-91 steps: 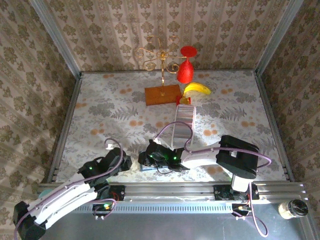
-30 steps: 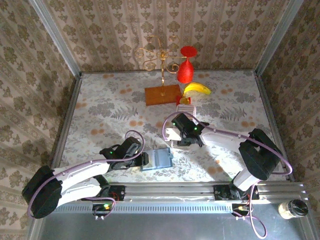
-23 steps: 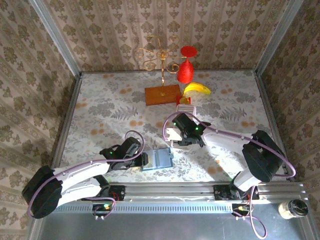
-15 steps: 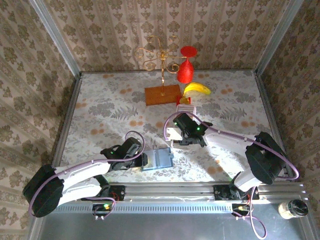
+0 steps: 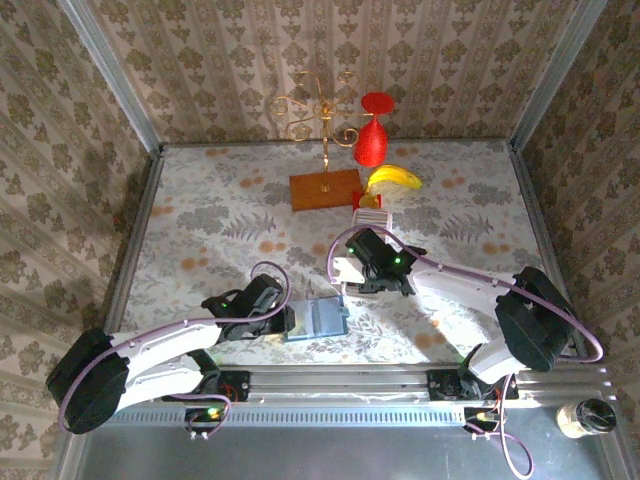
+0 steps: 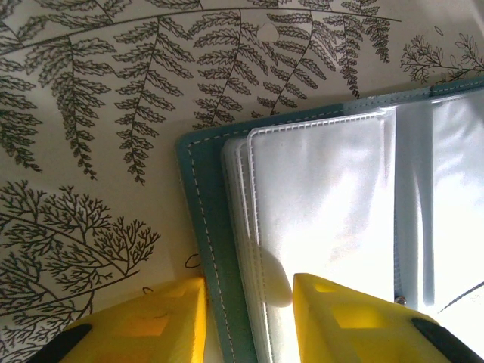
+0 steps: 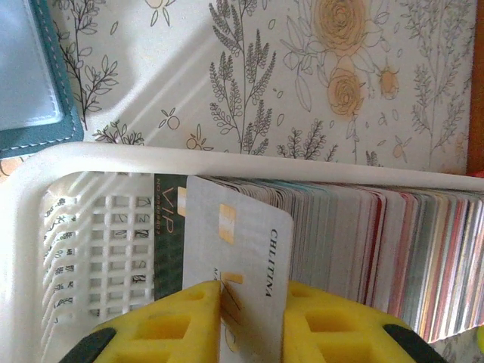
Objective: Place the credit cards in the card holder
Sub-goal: Pick up the credit card from the storage box.
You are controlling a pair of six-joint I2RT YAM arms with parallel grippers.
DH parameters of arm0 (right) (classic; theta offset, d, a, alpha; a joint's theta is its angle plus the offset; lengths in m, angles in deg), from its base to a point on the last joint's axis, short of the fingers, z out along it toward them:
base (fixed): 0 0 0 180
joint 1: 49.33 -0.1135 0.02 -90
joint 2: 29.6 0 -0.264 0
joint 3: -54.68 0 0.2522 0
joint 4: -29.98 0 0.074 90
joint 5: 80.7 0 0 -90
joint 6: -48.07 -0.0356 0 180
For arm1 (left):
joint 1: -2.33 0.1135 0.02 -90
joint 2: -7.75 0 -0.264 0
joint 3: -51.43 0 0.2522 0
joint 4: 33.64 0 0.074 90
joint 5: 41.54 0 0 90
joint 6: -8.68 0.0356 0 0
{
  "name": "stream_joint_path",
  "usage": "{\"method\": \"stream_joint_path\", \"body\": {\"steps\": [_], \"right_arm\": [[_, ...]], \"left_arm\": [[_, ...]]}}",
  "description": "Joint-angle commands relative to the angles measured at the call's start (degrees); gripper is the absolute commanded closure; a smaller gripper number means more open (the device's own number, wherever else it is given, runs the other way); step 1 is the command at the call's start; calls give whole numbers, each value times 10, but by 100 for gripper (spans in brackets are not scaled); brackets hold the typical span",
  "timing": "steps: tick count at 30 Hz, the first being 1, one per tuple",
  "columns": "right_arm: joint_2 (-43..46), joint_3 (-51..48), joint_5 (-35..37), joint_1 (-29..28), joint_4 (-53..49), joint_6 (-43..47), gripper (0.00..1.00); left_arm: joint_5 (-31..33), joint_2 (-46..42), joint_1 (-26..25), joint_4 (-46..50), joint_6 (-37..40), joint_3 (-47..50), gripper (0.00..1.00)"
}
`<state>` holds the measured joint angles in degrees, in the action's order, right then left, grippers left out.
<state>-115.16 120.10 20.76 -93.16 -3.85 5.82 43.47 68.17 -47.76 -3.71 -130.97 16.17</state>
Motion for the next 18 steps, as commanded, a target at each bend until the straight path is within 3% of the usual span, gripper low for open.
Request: {"method": "stream_joint_path", "body": {"steps": [1,12,18], "right_arm": [[24,6,24,-3,-5,-11,78],[54,-2,0,-12,-31,-56,92],[114,9,-72,-17,-80,-130,100]], "left_arm": [[1,4,4,16,12,0,64],[18,-19,6,58,27,-22,57],[5,-39,5,71,28,-33,50]]}}
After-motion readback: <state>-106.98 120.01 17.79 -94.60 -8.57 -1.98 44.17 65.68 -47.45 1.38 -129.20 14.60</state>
